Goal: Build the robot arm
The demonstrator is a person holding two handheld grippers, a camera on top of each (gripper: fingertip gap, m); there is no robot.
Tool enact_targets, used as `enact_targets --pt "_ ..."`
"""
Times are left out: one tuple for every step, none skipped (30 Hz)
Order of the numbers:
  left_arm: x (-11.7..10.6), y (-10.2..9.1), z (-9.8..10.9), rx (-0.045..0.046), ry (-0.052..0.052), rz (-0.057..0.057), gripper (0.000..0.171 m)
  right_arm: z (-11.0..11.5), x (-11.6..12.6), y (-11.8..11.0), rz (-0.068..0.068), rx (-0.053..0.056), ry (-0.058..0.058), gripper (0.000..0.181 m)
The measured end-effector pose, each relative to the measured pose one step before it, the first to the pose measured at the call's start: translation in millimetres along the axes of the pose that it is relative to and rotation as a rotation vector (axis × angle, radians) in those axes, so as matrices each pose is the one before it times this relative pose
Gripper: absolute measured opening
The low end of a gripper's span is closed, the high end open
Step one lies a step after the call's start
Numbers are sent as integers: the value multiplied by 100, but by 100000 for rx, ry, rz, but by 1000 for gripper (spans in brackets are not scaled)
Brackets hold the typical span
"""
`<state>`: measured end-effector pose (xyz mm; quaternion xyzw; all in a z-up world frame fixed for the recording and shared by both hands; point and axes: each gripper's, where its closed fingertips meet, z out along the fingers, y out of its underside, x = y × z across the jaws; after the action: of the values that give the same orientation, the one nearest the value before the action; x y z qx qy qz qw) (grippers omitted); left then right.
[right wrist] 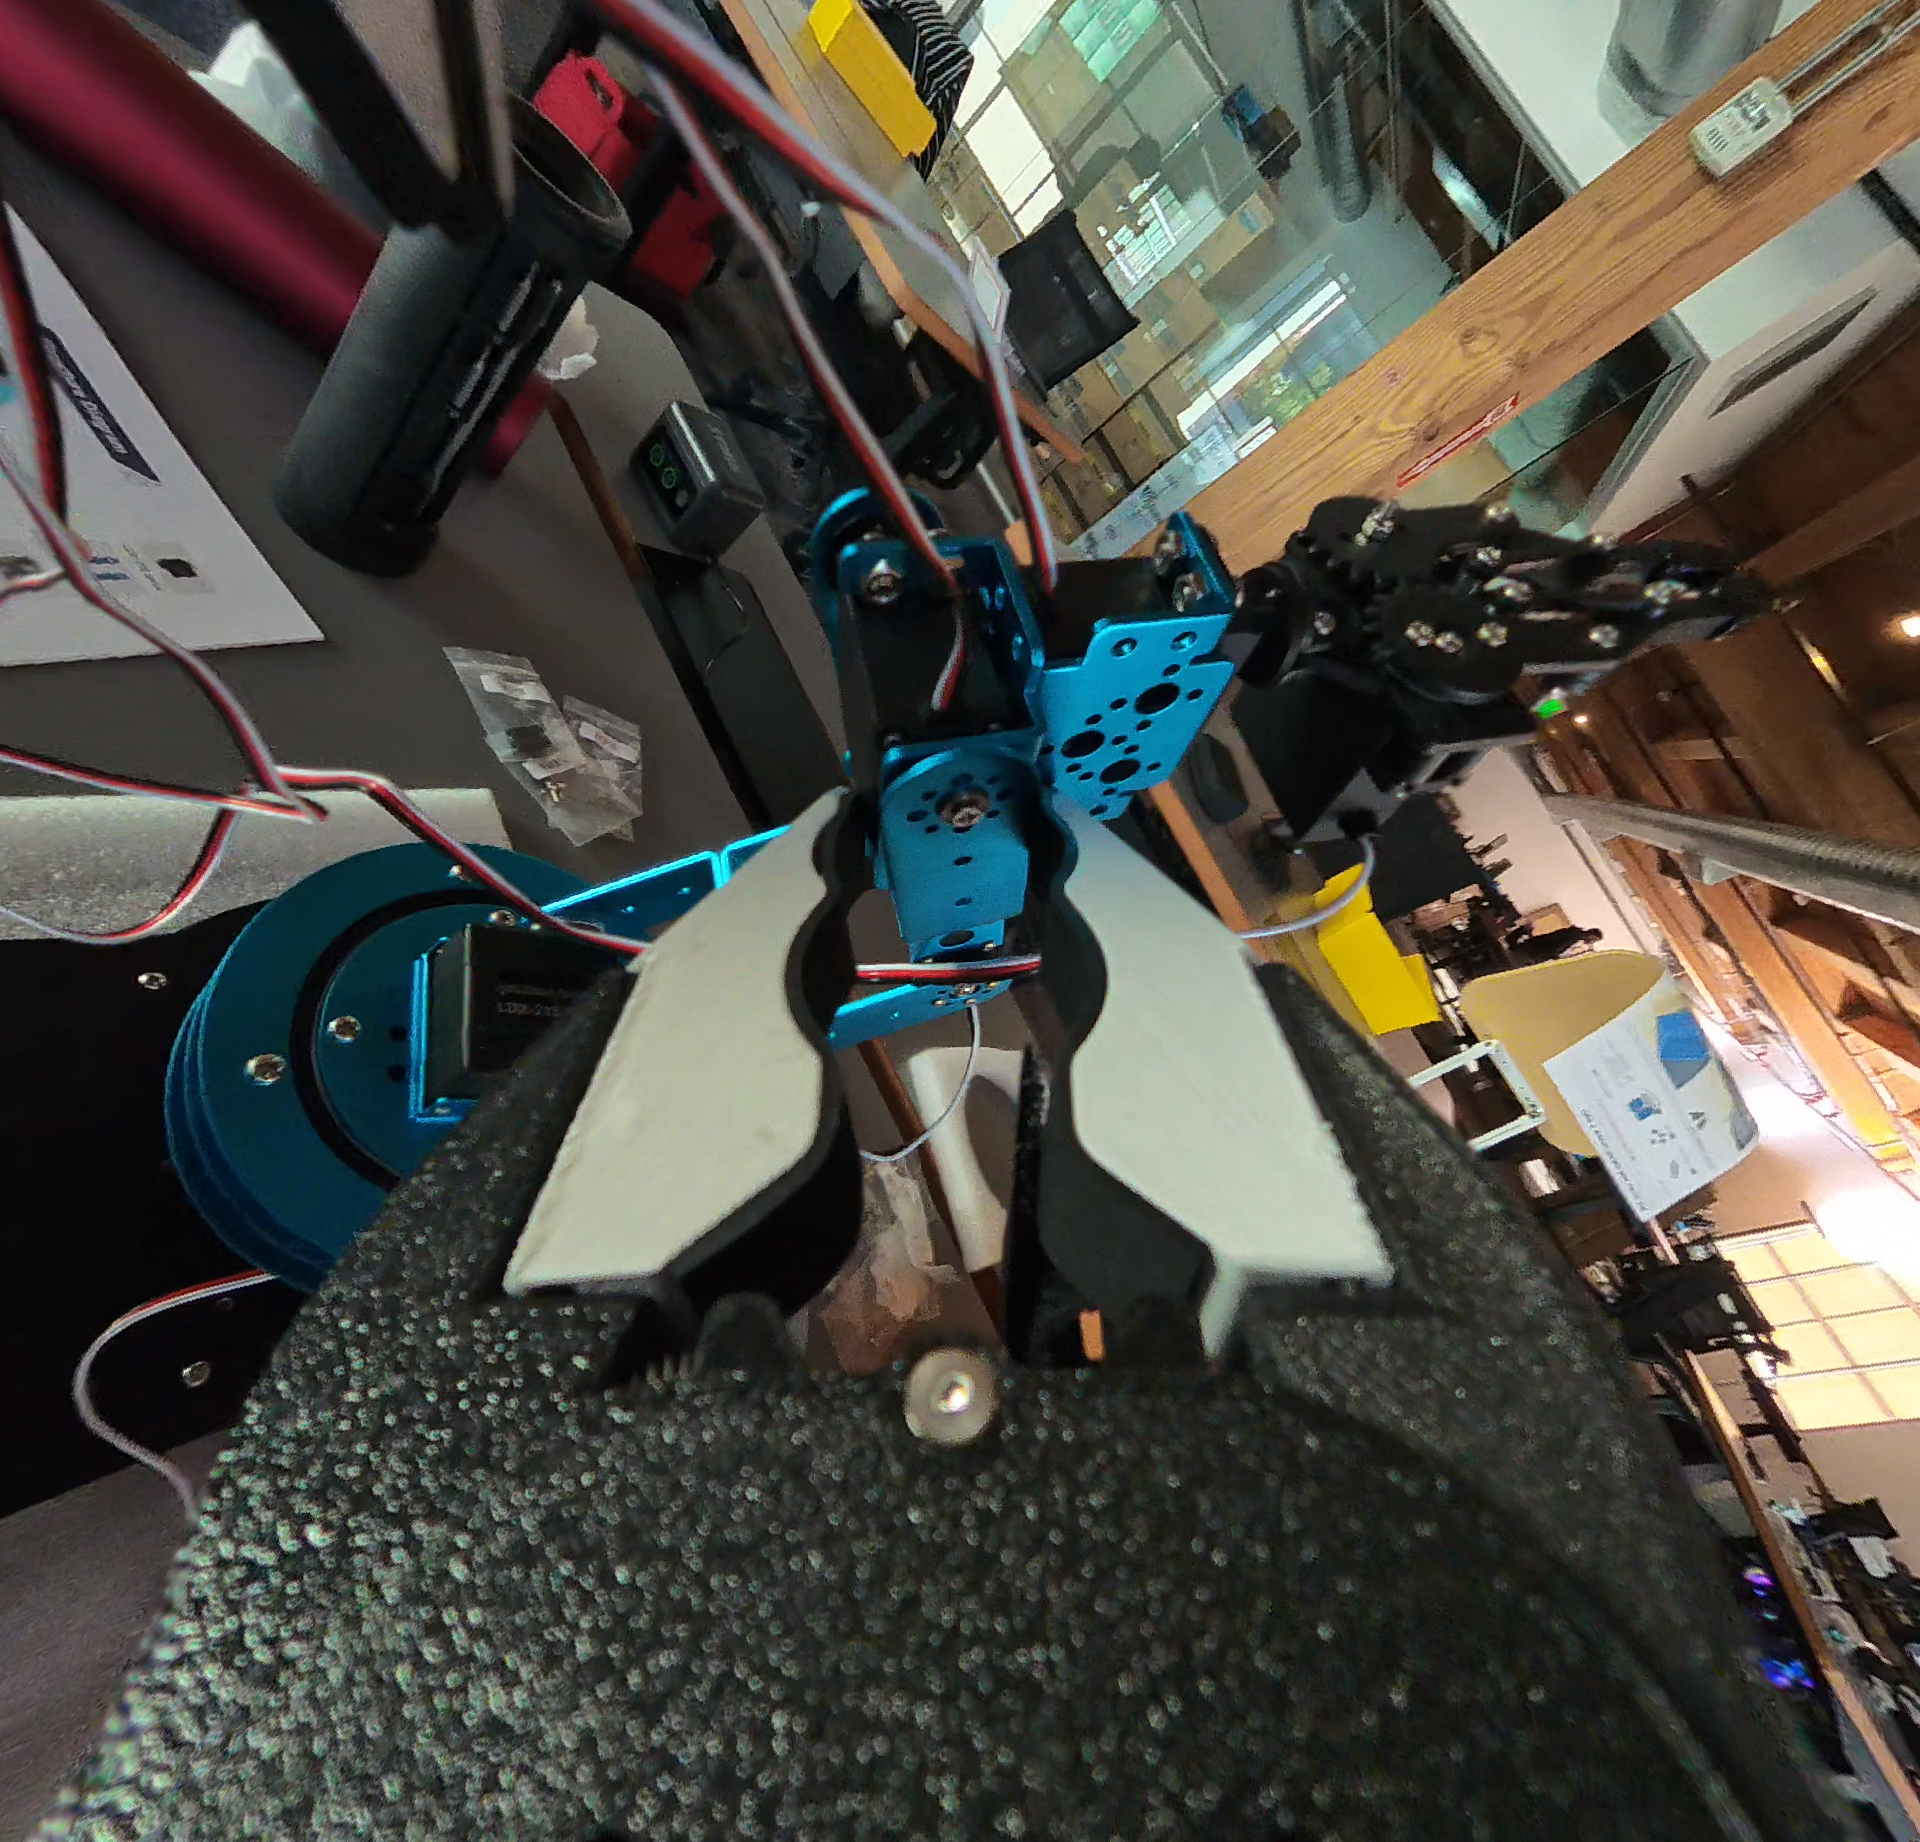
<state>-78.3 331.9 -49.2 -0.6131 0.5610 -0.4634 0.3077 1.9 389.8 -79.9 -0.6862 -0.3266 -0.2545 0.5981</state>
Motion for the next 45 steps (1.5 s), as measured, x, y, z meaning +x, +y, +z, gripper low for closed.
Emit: enact_targets --pt "-57 56 -33 876 1107 -1076 0 -29 47 22 -102 438 1099 30" --pt "-110 77 -37 676 564 -705 0 -34 111 68 -79 340 1067 28" --pt "-145 153 -17 320 164 -308 0 -21 152 77 -1041 360 1637 26" --pt "-77 181 11 170 420 -155 0 -30 28 -63 -1525 1265 1328 25" --pt "-73 185 22 79 385 -312 0 45 38 30 -302 -135 1214 26" --pt "-127 200 38 -95 -12 -237 0 58 46 -6 925 -439 90 27" --pt "-130 182 36 -160 -134 -68 0 60 -33 -33 1520 -406 -899 26" --pt "-111 115 30 93 -107 -124 0 57 -49 -9 1355 -371 -716 26" --pt "-87 52 10 399 100 -191 0 35 -32 -25 -5 54 -59 27" --pt "-33 41 9 331 347 -268 0 -42 -56 -53 -1359 704 174 27" --pt "-24 42 10 338 328 -305 0 -56 -63 -17 -977 630 335 28" --pt "-77 18 37 547 -2 -254 0 -28 3 50 772 28 208 29" --pt "-64 55 84 373 81 -178 0 -50 -32 7 2305 14 -714 29" --pt "-13 110 110 158 517 -221 0 -119 -65 -54 2966 610 -1204 29" --pt "-14 132 108 188 601 -431 0 -308 -200 -217 2942 2126 -2521 31" --pt "-95 163 66 128 282 -501 0 -535 -35 -179 3476 1879 -2097 34" --pt "-197 229 45 -52 -189 -286 0 -719 299 -27 3929 1563 -614 36" --pt "-282 319 17 -301 -582 -41 0 -829 377 84 5111 1958 -1182 38" --pt "-383 392 -14 -677 -939 41 0 -839 459 225 7280 2277 -2023 39" --pt "-491 420 -40 -726 -1410 190 1 -786 584 373 9533 2422 -2762 41" --pt "-539 446 -70 -660 -1588 346 0 -544 773 688 11652 1373 -2989 40" --pt "-457 497 -46 -944 -891 177 0 -86 895 1226 13297 -1745 -3330 41" --pt "-301 501 -14 -837 171 -309 1 414 998 1800 13230 -5728 -3033 45" --pt "-158 433 31 -375 960 -667 1 752 861 1807 9869 -6632 -3069 54" --pt "-88 301 73 298 1167 -872 1 866 615 1271 6287 -3650 -2992 55" --pt "-55 255 97 313 1001 -1034 1 881 674 871 4114 -2316 -893 52" --pt "-43 314 114 -599 661 -844 1 868 639 584 420 -2150 1295 48" --pt "-18 293 82 -932 197 72 1 861 513 407 -2695 -2550 2235 48" --pt "-88 139 13 -323 -555 881 1 919 629 341 -2663 -3272 3294 49" --pt "-95 49 -25 20 -801 973 0 1026 240 345 -2185 -3837 525 51" --pt "-18 -19 -39 152 -314 788 0 1014 -171 287 -1273 -3613 -2045 49" --pt "84 -62 -72 453 201 790 1 785 -274 329 -1102 -3636 -2691 36" --pt "63 -110 -110 805 -69 993 1 485 -431 392 -1503 -3747 -3597 12" --pt "-54 -94 -151 840 -907 1313 1 152 -363 314 -716 -3075 -3020 0" --pt "-203 -26 -171 380 -1885 1681 1 -258 -245 278 647 -2078 -1926 0" --pt "-379 69 -179 -210 -2937 2214 1 -599 -400 160 1145 -356 -2435 0" --pt "-553 154 -155 -740 -4029 2885 1 -833 -591 149 1350 327 -2948 0" --pt "-582 215 -104 -1085 -4192 3107 0 -957 -576 178 1224 409 -2086 0" --pt "-446 252 -45 -1415 -3398 2752 1 -1006 -889 75 1372 1362 -3612 0" --pt "-261 238 29 -1559 -2280 2152 1 -987 -1226 -59 2558 2101 -5930 0" --pt "-100 221 48 -1544 -1398 1121 1 -807 -1225 123 3360 622 -6078 0" --pt "-27 233 67 -1805 -826 447 1 -565 -1234 326 3470 -438 -6109 0" --pt "46 305 86 -2223 -513 780 1 -308 -1302 535 3346 -1624 -6718 0" --pt "-13 339 92 -2325 -864 1071 1 -119 -1299 627 2016 -2311 -6822 0" --pt "-144 335 102 -2339 -1741 959 1 0 -1100 380 2045 -543 -5336 0"
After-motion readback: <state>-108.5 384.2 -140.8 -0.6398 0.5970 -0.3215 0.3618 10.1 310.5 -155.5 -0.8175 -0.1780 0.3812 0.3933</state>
